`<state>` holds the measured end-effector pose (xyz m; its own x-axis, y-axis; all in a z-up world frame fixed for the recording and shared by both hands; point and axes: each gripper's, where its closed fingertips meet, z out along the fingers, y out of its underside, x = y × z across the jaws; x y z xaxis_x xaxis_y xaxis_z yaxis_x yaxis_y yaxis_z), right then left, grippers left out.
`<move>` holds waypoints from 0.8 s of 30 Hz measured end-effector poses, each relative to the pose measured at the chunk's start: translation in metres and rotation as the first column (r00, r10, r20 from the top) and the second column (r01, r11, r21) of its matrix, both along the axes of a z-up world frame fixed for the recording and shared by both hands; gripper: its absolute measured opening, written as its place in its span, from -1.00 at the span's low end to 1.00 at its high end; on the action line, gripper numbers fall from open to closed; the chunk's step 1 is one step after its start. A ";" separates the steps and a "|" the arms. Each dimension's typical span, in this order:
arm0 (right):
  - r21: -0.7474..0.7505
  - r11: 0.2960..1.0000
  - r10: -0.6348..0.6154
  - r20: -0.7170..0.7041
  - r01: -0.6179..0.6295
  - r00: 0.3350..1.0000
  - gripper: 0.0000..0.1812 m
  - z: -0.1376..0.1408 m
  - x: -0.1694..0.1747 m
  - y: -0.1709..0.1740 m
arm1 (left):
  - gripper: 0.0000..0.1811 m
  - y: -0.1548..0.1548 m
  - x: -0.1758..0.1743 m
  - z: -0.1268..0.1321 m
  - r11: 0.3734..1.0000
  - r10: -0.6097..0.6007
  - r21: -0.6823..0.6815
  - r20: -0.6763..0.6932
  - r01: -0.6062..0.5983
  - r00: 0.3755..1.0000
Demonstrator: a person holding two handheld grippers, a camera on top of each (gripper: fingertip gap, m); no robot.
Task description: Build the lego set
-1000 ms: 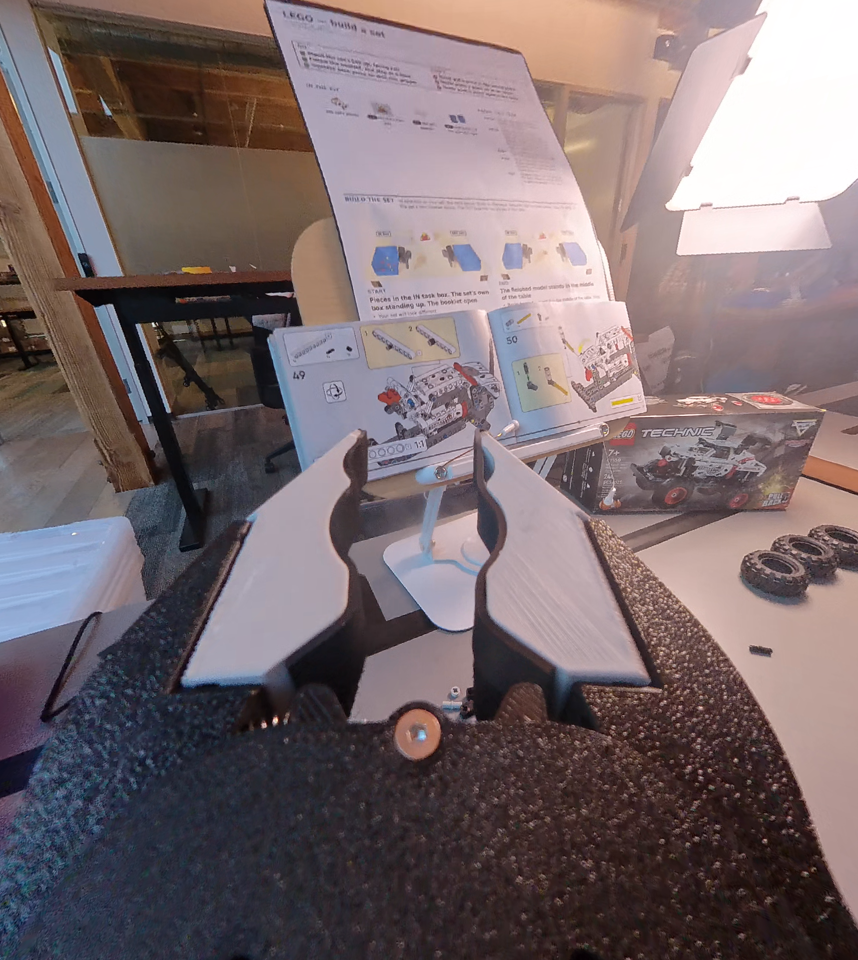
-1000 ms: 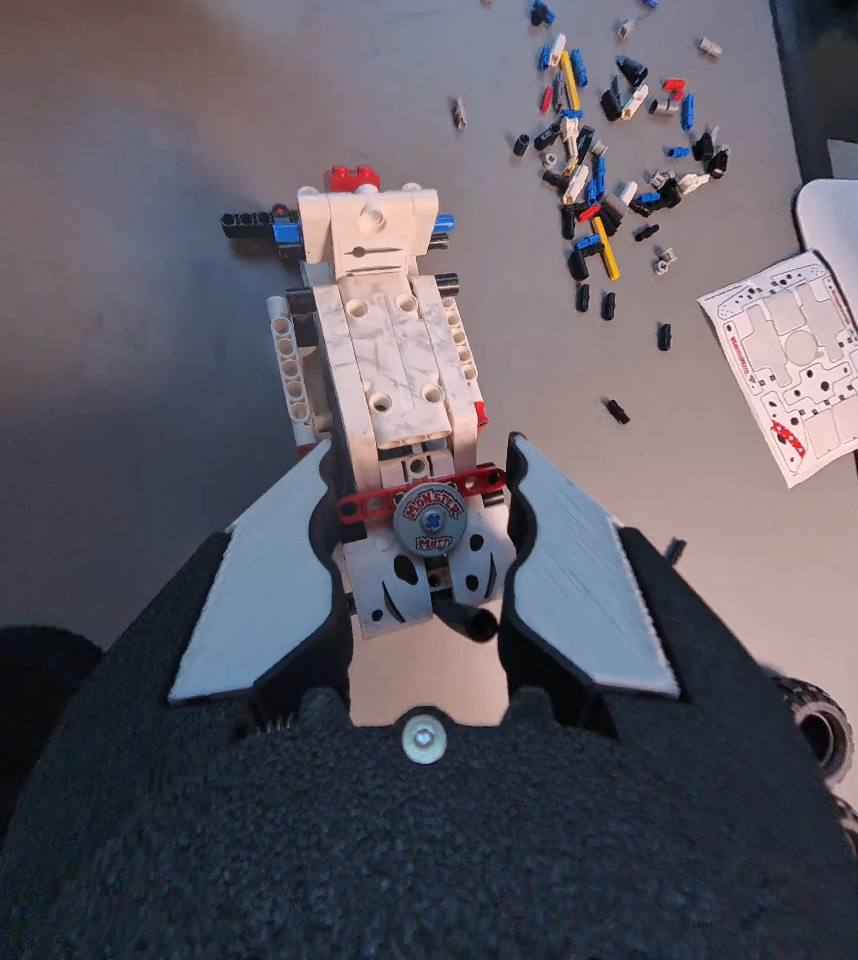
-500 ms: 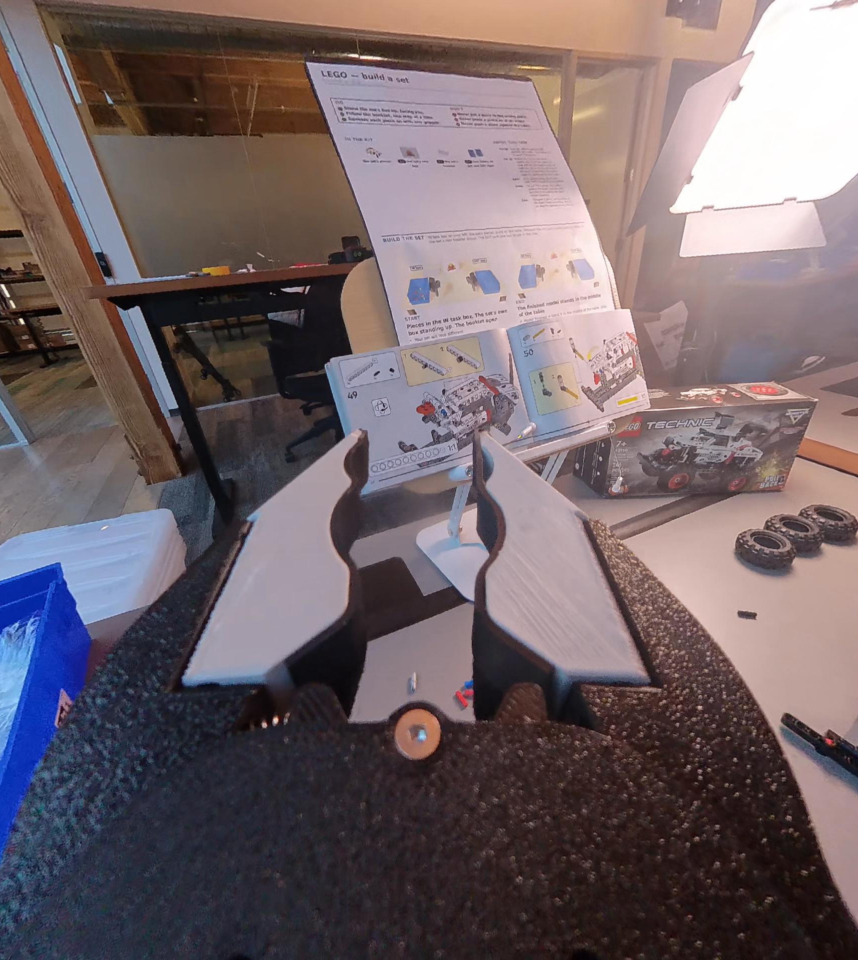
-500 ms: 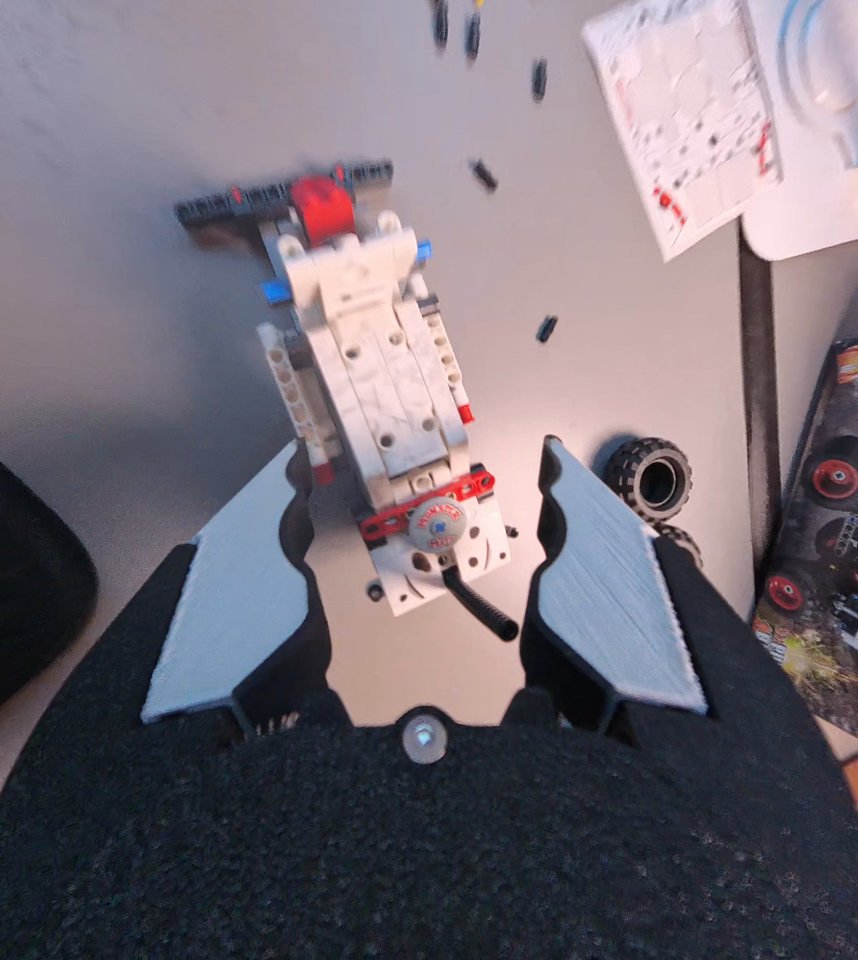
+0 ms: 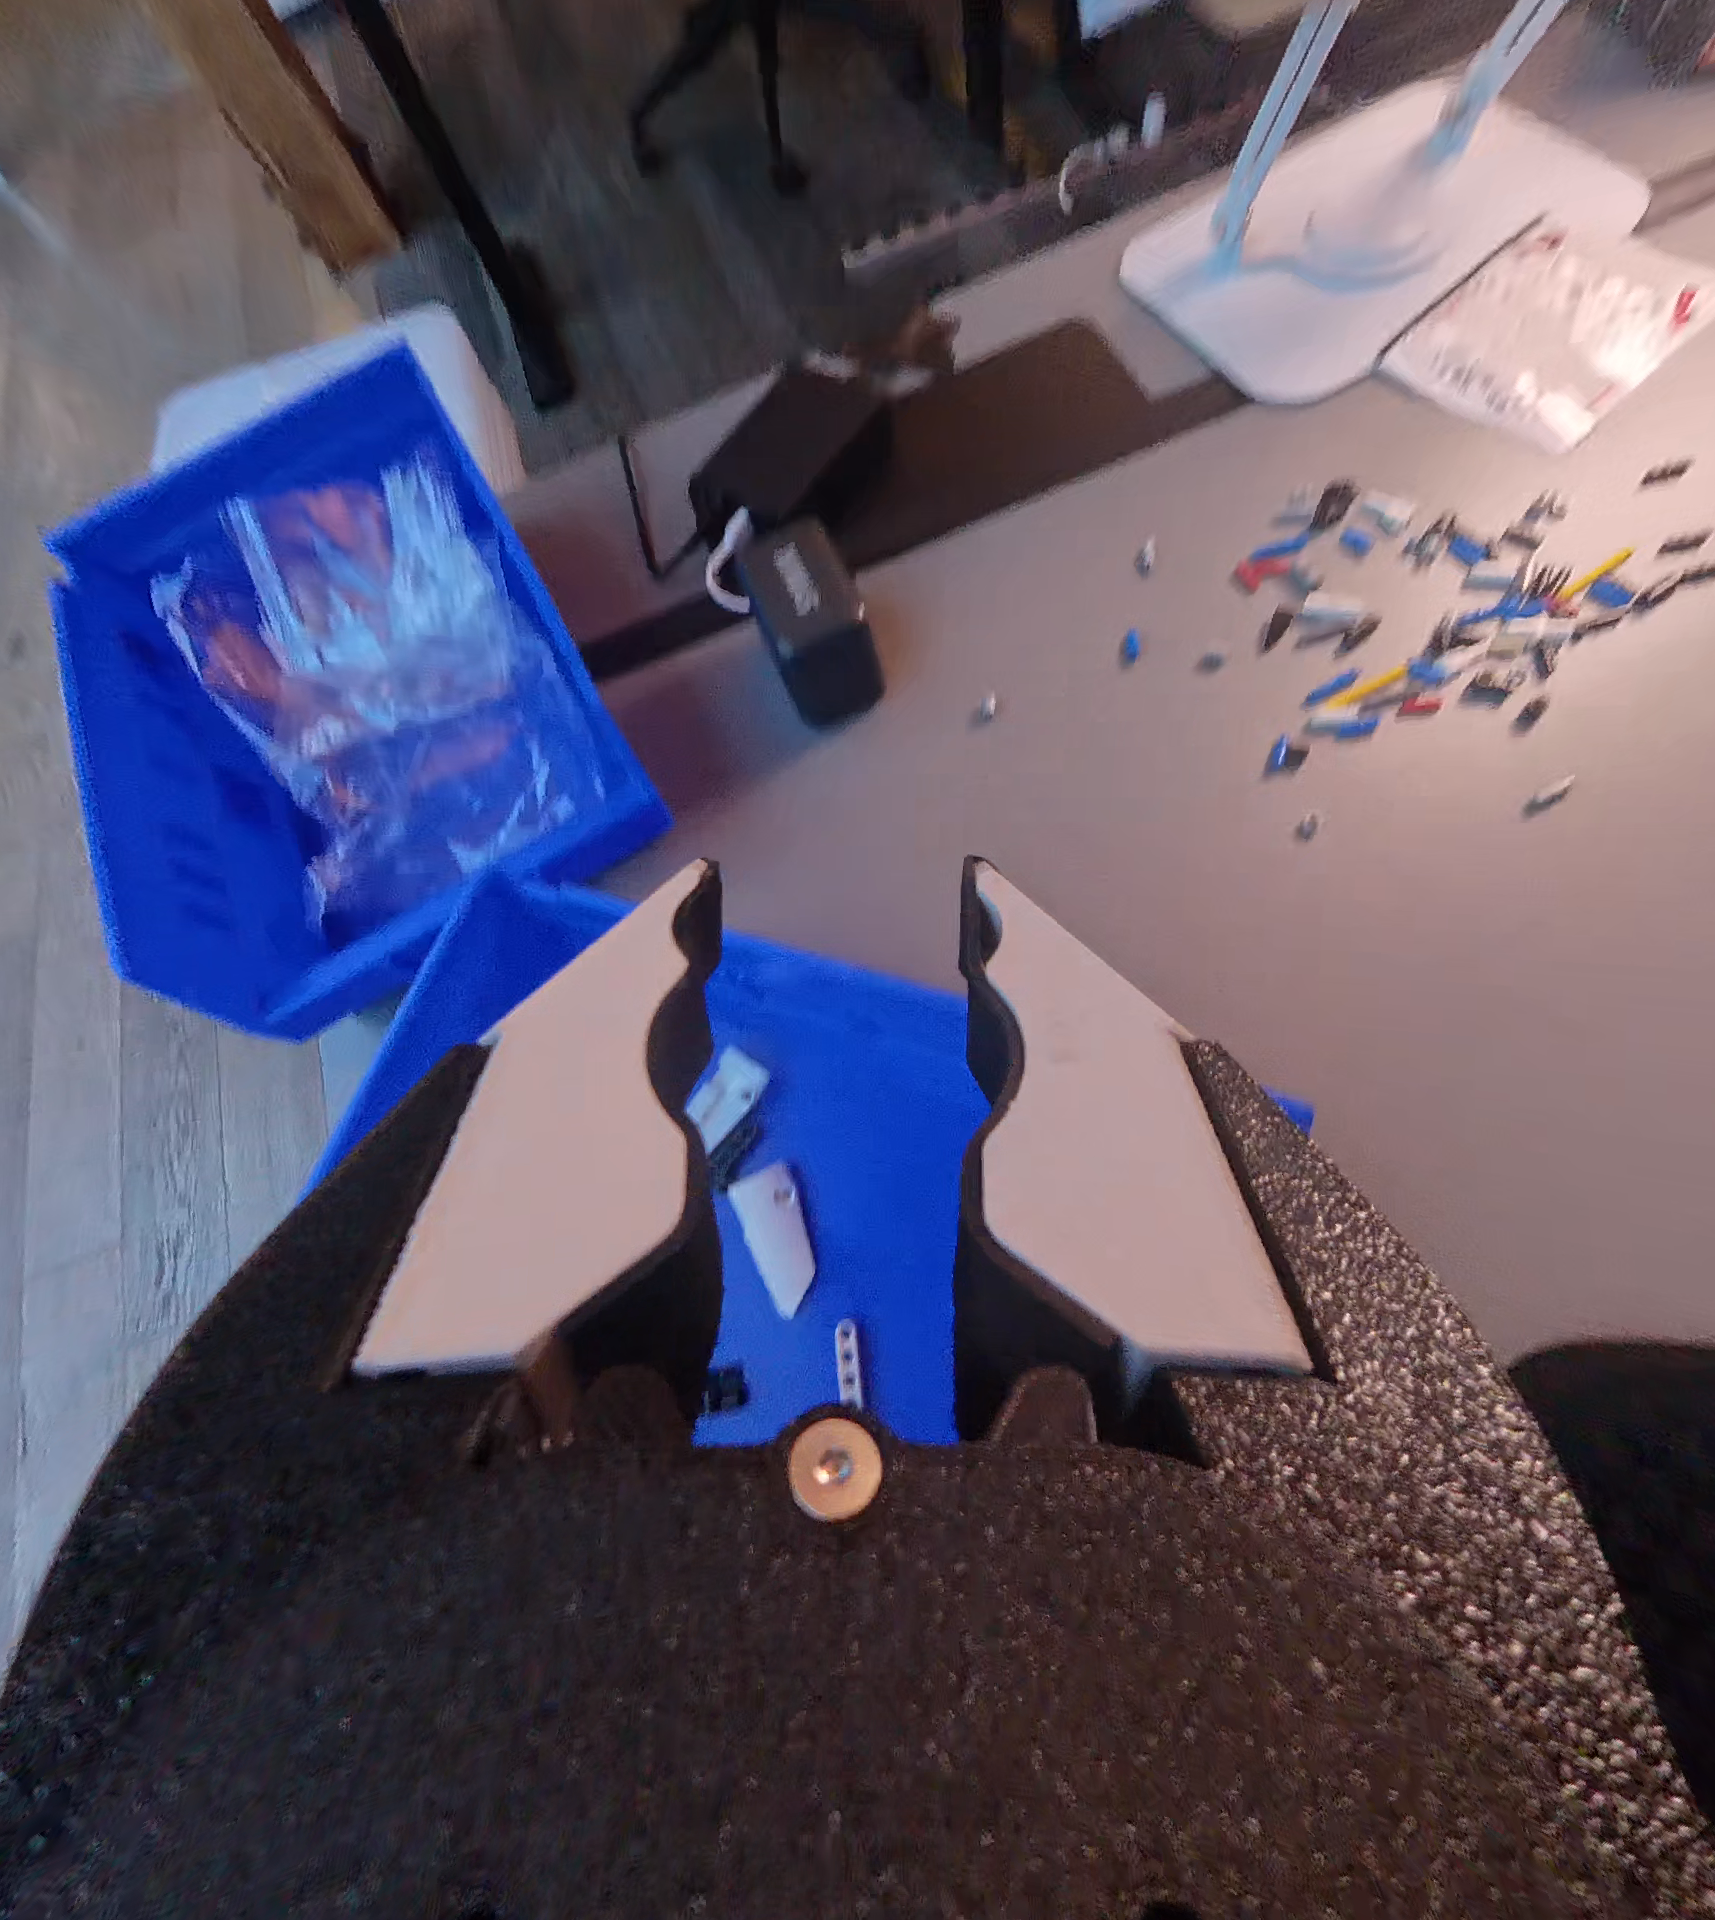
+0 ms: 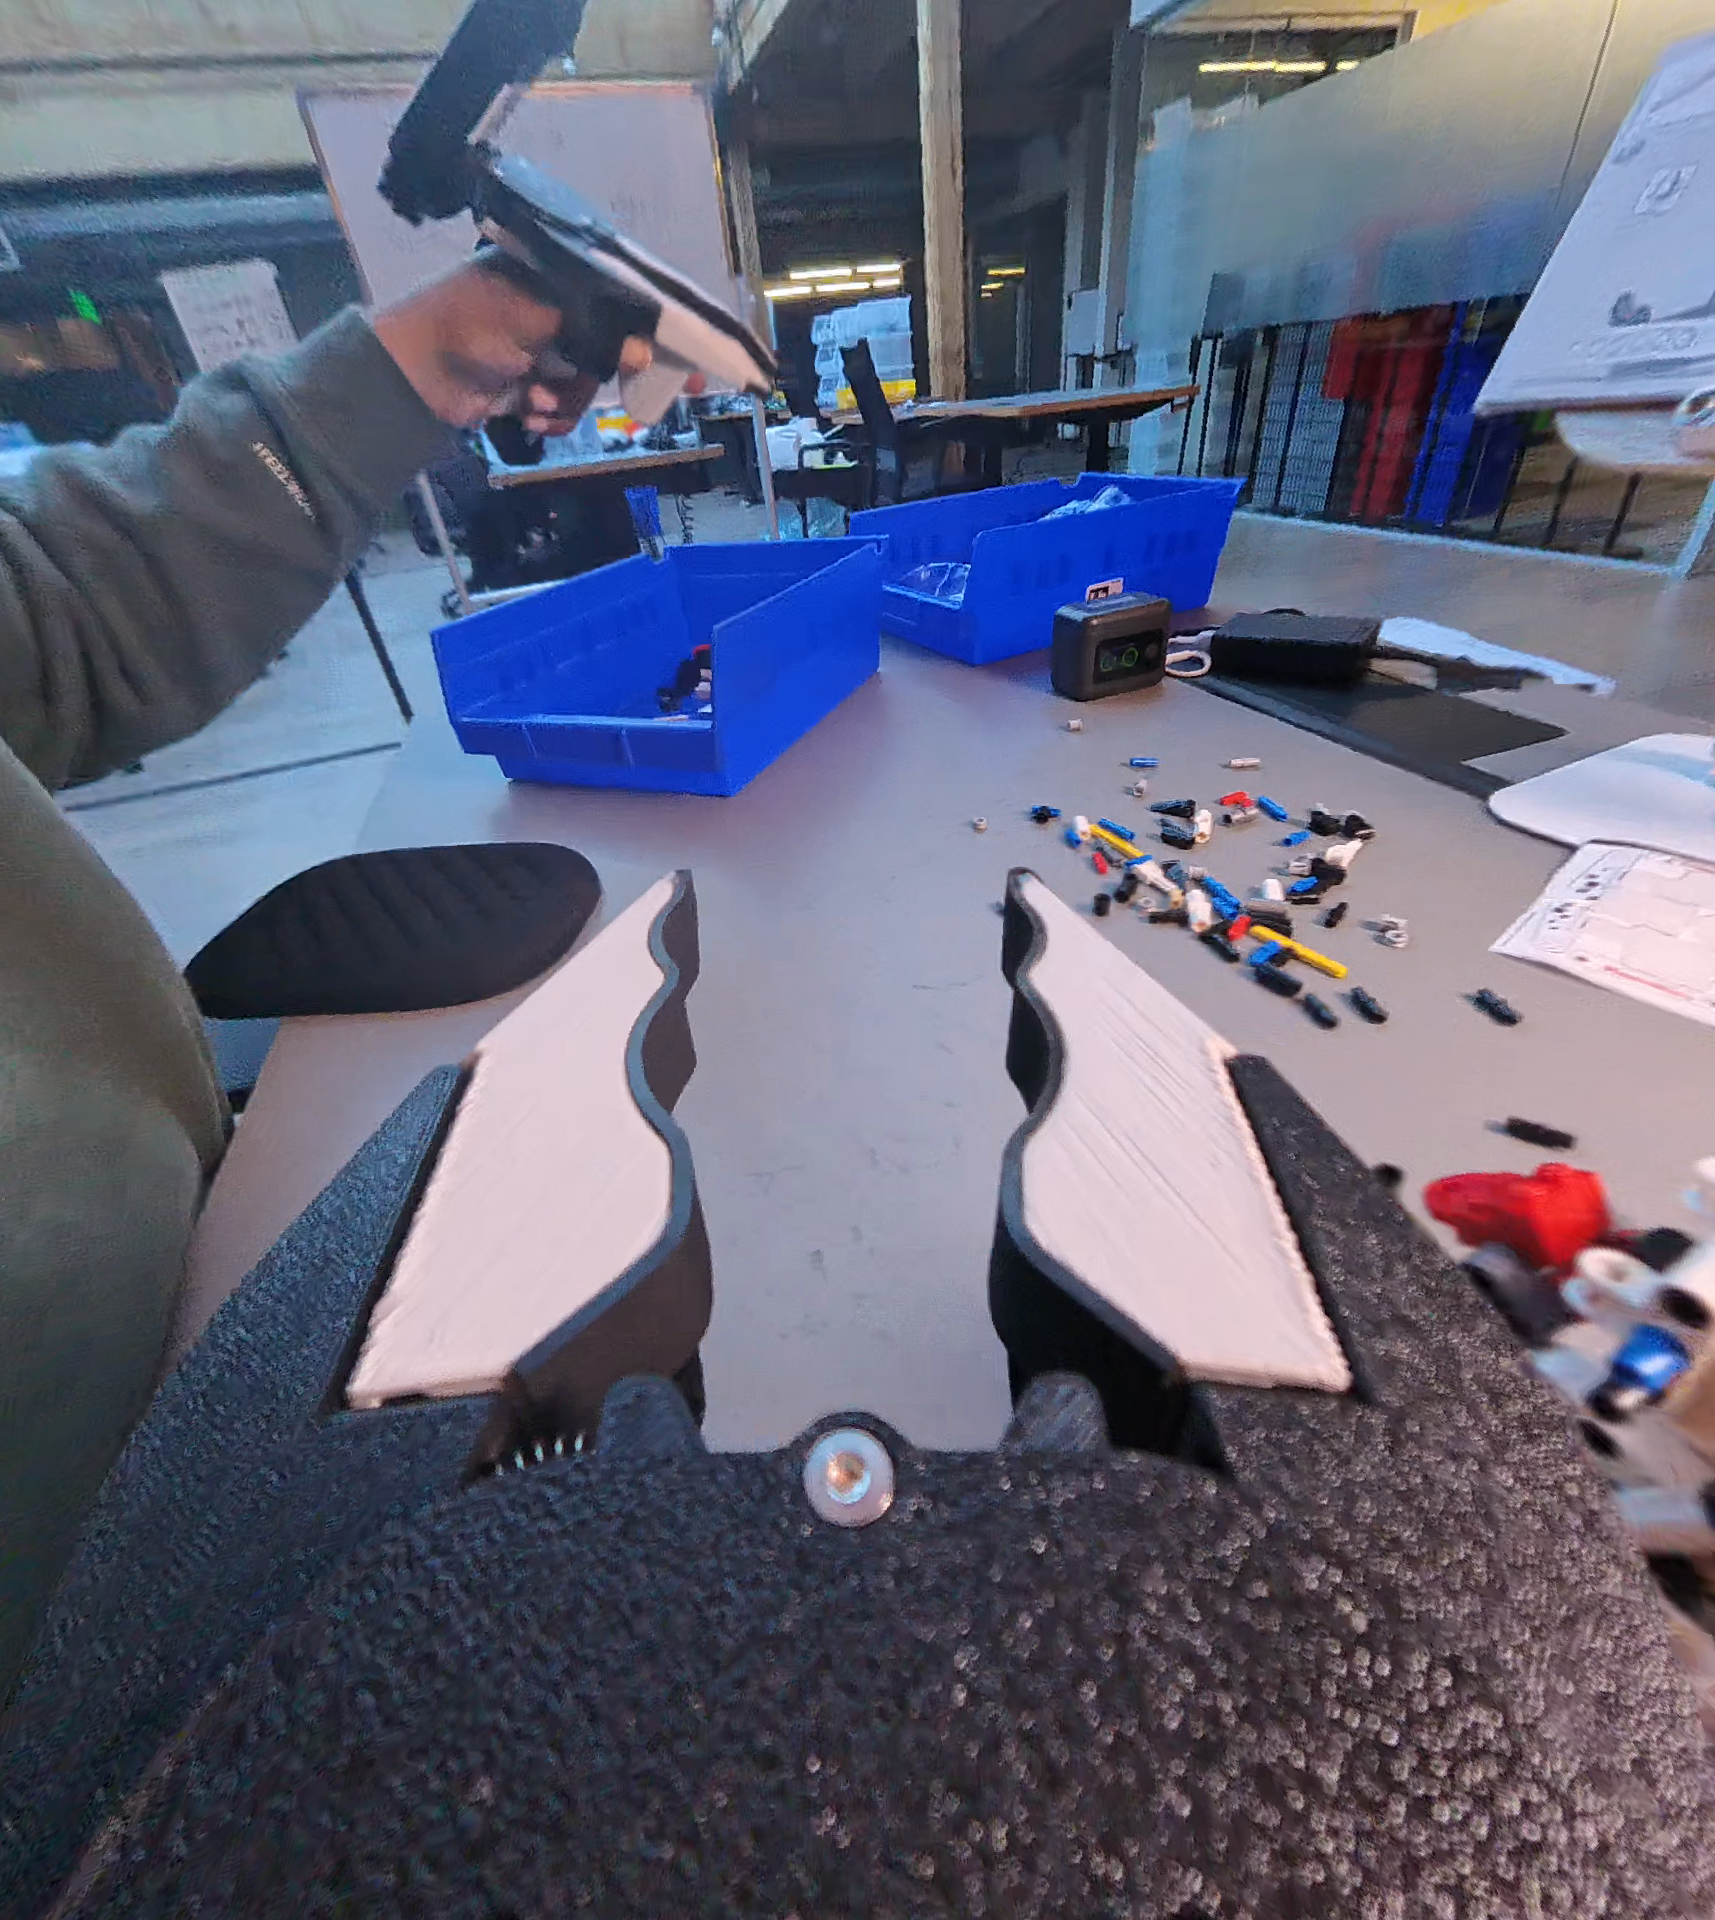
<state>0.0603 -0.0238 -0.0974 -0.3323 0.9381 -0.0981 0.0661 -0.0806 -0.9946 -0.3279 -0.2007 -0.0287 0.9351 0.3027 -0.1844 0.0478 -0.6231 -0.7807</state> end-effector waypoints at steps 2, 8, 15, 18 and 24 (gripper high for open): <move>-0.034 0.998 0.049 0.024 -0.048 0.999 -0.34 -0.006 -0.001 -0.010 | -0.49 -0.033 -0.017 -0.027 0.991 0.037 -0.132 0.018 -0.034 0.999; 0.017 1.000 0.008 0.054 -0.009 0.999 -0.38 -0.022 -0.007 -0.004 | -0.57 -0.084 -0.032 -0.109 0.921 0.063 -0.389 0.193 0.017 0.979; 0.090 0.996 -0.031 0.064 0.026 0.997 -0.46 -0.029 -0.010 -0.002 | -0.64 -0.118 -0.013 -0.169 0.746 0.090 -0.644 0.353 0.172 0.931; 0.096 0.995 -0.045 0.067 0.038 0.997 -0.47 -0.030 -0.011 0.001 | -0.65 -0.127 -0.002 -0.187 0.674 0.108 -0.708 0.378 0.212 0.919; 0.112 0.993 -0.046 0.074 0.037 0.996 -0.49 -0.031 -0.011 0.001 | -0.92 -0.129 0.006 -0.187 0.619 0.049 -0.758 0.299 0.205 0.953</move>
<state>0.0494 -0.0230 -0.1288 -0.2882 0.9574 -0.0171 0.1411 0.0248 -0.9897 -0.3223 -0.3297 -0.2160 0.9944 0.0889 -0.0573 0.0910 -0.9953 0.0343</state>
